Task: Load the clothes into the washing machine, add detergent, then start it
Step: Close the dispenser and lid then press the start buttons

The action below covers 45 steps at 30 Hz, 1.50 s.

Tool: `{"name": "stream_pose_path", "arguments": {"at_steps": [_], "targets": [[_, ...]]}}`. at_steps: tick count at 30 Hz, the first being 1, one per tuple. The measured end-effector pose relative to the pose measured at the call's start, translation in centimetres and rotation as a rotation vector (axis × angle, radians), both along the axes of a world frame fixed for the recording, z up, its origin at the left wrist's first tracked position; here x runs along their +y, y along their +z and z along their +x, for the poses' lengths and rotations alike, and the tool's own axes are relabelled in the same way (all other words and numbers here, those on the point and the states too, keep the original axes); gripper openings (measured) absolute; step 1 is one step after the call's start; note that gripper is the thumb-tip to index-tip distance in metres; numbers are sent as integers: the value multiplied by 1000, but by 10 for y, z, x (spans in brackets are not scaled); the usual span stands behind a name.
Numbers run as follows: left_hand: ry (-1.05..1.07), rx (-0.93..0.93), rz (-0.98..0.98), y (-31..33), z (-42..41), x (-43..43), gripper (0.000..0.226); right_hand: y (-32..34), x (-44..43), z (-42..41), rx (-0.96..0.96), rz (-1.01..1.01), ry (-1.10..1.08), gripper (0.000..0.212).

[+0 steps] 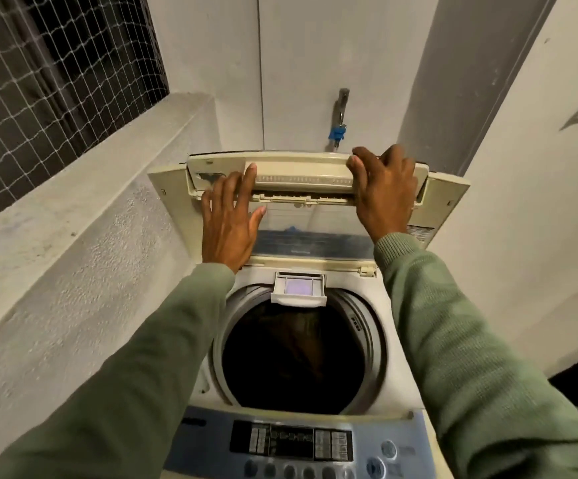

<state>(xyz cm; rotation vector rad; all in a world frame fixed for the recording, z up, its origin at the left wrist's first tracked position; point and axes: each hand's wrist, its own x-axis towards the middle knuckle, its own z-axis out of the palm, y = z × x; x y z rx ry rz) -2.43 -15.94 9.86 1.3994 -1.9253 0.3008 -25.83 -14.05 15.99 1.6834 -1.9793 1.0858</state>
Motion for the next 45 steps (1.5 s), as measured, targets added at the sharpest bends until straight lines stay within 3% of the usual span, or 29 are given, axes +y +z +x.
{"name": "stream_pose_path", "arguments": {"at_steps": [11, 20, 24, 30, 37, 45], "targets": [[-147, 10, 215, -32, -6, -40, 67, -16, -69, -12, 1, 199, 105, 60], [-171, 26, 402, -66, 2, -52, 69, -29, -84, -16, -21, 183, 118, 73], [-205, 9, 522, -83, 2, -49, 82, -45, -74, -16, -48, 138, 159, 93], [-201, -260, 701, -123, 7, -43, 115, -87, -45, -12, 107, 172, 79, 108], [-178, -347, 746, -153, 2, -32, 120, -146, -15, -4, 141, 337, 88, 115], [-126, -368, 579, -173, -7, -35, 126, -215, -9, 4, 223, 644, 40, 116]]}}
